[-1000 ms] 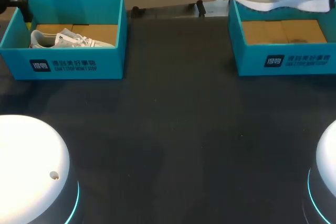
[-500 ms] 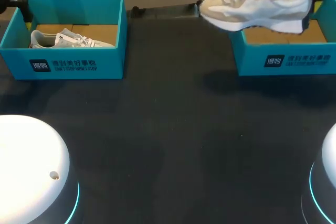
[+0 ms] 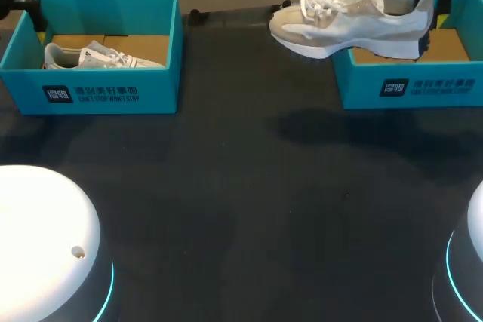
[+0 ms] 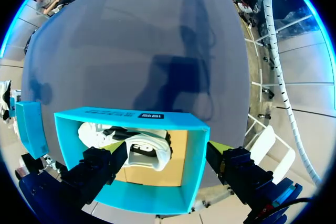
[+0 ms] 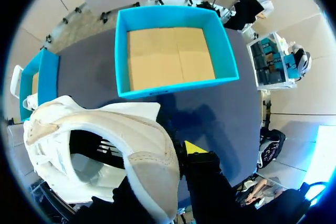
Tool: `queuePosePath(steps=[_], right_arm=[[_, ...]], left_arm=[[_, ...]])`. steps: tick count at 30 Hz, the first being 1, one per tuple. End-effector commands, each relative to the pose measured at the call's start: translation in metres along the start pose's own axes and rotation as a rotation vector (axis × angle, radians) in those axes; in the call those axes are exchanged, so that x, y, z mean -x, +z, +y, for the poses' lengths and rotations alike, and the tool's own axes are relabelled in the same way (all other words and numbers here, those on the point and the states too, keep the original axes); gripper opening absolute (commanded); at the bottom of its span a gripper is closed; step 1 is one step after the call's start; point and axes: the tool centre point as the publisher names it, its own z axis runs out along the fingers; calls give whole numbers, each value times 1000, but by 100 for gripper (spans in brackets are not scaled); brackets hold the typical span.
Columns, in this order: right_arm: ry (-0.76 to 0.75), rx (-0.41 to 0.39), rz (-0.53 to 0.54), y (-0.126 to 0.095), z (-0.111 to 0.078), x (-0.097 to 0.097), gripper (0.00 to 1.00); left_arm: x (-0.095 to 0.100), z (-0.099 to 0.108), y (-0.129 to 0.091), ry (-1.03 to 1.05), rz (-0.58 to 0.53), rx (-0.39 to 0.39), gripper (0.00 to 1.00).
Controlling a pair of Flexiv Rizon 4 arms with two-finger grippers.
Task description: Take the shoe out of the shoebox, open the shoe tongue, remove and reinsert the insole, then place the shoe into the shoebox
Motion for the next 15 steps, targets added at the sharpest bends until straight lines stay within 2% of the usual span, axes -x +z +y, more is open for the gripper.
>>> queuePosePath(steps=[1, 5, 7, 9, 15], right_arm=[[1, 129, 7, 0, -5, 3, 0], [-13, 138, 25, 0, -1, 4, 0], [-2, 132, -26, 4, 1, 2, 0], [-18, 136, -23, 11, -2, -1, 0], [-57, 110, 5, 42, -32, -13, 0]], left_arm=[[0, -2, 0, 1, 1, 3, 100], [0, -2, 0, 1, 1, 3, 100], [0, -2, 0, 1, 1, 3, 100], [0, -2, 0, 1, 1, 3, 100], [0, -2, 0, 1, 1, 3, 100]])
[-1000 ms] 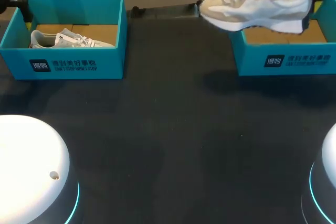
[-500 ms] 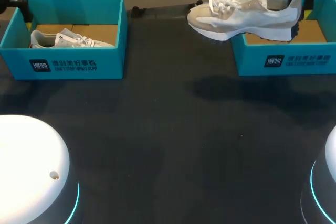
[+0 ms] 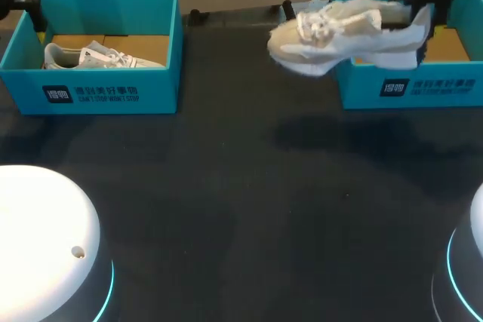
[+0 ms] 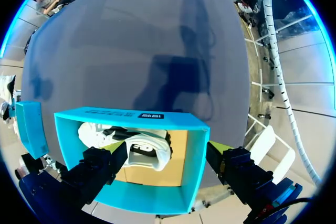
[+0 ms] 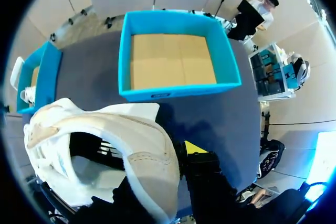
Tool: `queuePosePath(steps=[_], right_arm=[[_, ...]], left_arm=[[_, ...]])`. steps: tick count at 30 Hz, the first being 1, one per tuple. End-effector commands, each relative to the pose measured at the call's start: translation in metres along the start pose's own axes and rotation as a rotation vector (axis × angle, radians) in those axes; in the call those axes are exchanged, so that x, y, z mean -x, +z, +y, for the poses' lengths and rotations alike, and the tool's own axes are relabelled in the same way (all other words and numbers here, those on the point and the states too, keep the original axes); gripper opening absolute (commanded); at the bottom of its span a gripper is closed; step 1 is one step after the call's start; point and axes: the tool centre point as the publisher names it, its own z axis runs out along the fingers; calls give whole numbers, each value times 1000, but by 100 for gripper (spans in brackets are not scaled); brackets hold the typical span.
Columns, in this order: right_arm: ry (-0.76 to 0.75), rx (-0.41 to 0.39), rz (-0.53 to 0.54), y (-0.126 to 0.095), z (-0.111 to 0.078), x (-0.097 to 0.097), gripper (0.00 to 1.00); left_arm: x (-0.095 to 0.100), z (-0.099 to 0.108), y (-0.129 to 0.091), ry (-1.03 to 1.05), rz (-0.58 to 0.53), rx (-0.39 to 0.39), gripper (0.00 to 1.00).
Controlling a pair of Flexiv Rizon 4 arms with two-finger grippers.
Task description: Take the shoe out of the shoebox, open the shoe tongue, remove and reinsert the insole, then place the shoe into the shoebox
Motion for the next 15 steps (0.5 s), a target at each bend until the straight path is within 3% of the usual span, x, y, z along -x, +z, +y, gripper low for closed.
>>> queuePosePath(steps=[1, 6, 15], right_arm=[[-11, 7, 22, 22, -23, -8, 0], [-19, -57, 81, 40, -57, -31, 0], [-19, -57, 81, 40, -57, -31, 0]], left_arm=[[0, -1, 0, 1, 1, 3, 100], [0, -1, 0, 1, 1, 3, 100], [0, -1, 0, 1, 1, 3, 100]])
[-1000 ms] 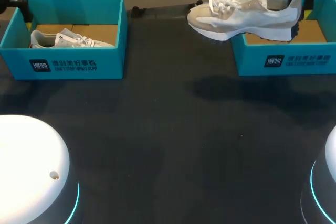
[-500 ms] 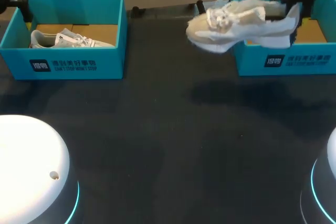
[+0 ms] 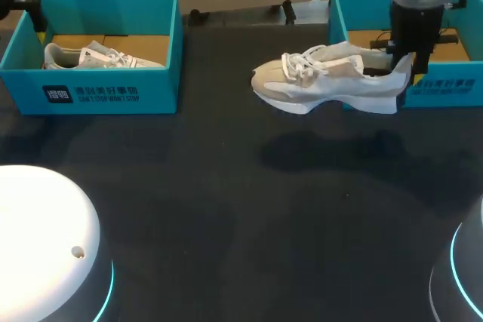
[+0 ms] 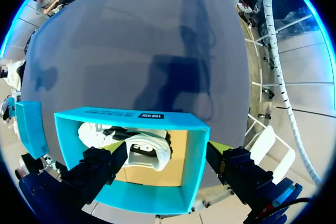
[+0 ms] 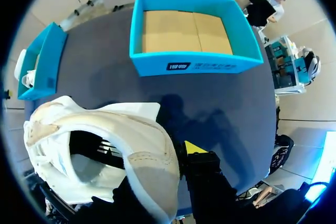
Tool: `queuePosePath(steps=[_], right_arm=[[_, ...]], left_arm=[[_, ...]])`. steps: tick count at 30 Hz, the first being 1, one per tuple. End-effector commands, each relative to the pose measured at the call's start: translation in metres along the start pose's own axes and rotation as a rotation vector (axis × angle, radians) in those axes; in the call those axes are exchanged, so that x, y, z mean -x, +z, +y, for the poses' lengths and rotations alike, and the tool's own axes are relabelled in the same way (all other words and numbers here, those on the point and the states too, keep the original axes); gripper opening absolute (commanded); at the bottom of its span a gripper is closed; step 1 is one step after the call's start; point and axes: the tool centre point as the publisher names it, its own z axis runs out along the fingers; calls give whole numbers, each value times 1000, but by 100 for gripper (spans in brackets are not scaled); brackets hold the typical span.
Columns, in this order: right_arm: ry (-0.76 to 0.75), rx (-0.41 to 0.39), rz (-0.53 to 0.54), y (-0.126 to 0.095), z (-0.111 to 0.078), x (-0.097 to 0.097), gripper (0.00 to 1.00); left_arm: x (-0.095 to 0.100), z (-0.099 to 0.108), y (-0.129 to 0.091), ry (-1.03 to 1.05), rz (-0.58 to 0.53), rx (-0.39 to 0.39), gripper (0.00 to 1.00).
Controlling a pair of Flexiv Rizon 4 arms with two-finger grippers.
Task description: Take the shoe out of the shoebox, open the shoe tongue, remove and reinsert the insole, then place the shoe into the shoebox
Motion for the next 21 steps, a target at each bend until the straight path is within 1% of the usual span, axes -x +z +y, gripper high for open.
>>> queuePosePath(steps=[1, 7, 9, 10, 12, 15, 16, 18, 21], right_arm=[[1, 5, 5, -2, -2, 2, 0], [1, 5, 5, -2, -2, 2, 0], [-18, 10, 5, 6, -13, -16, 0], [-22, -2, -20, 11, -20, -25, 0], [-38, 0, -13, 18, -35, -40, 0], [-52, 4, -10, 25, -57, -57, 0], [-61, 9, 7, 26, -65, -63, 0], [-44, 12, -28, 30, -79, -75, 0], [-54, -1, -21, 37, -97, -95, 0]], left_arm=[[0, -2, 0, 1, 1, 3, 100], [0, -2, 0, 1, 1, 3, 100], [0, -2, 0, 1, 1, 3, 100], [0, -2, 0, 1, 1, 3, 100], [0, -2, 0, 1, 1, 3, 100], [0, -2, 0, 1, 1, 3, 100], [0, -2, 0, 1, 1, 3, 100], [0, -2, 0, 1, 1, 3, 100], [0, -2, 0, 1, 1, 3, 100]])
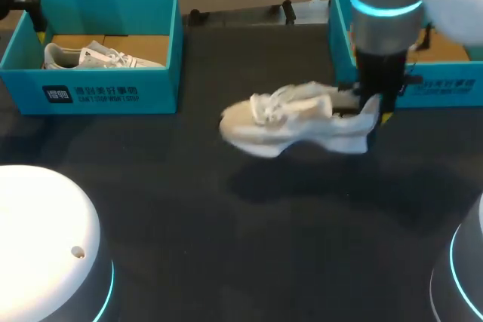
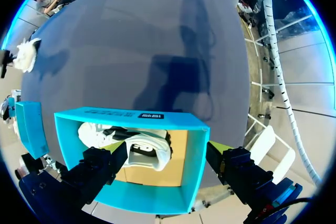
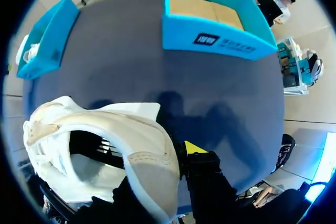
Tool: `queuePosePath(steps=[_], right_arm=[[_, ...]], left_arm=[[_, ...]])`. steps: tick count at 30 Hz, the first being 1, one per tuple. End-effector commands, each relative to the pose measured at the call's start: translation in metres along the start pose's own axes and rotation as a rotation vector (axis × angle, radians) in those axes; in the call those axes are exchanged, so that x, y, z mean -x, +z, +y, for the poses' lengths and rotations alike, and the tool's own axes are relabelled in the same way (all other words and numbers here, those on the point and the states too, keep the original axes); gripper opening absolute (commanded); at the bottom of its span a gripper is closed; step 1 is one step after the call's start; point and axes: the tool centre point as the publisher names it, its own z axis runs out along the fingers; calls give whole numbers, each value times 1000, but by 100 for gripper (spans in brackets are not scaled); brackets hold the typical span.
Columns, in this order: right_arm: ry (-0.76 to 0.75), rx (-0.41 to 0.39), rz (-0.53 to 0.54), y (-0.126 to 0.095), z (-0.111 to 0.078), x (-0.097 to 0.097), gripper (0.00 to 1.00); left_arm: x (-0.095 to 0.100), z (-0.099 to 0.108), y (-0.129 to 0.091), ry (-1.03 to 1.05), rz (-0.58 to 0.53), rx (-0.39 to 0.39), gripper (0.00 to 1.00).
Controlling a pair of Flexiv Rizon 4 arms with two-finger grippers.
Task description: Take the shoe out of the shoebox, open the shoe tongue, remove and reinsert the insole, then place the shoe into the shoebox
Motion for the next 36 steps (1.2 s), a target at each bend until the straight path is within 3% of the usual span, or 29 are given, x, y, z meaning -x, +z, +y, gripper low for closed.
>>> queuePosePath(steps=[1, 18, 19, 27, 32, 36], right_arm=[[-13, 7, 3, 10, -25, -35, 0], [-13, 7, 3, 10, -25, -35, 0], [-12, -6, -25, 19, -29, -49, 0], [-35, -17, -22, 51, -63, -108, 0], [12, -28, 48, 59, -84, -132, 0], [12, -28, 48, 59, -84, -132, 0]], left_arm=[[0, -2, 0, 1, 2, 3, 100], [0, -2, 0, 1, 2, 3, 100], [0, -2, 0, 1, 2, 3, 100], [0, -2, 0, 1, 2, 3, 100], [0, -2, 0, 1, 2, 3, 100], [0, -2, 0, 1, 2, 3, 100]])
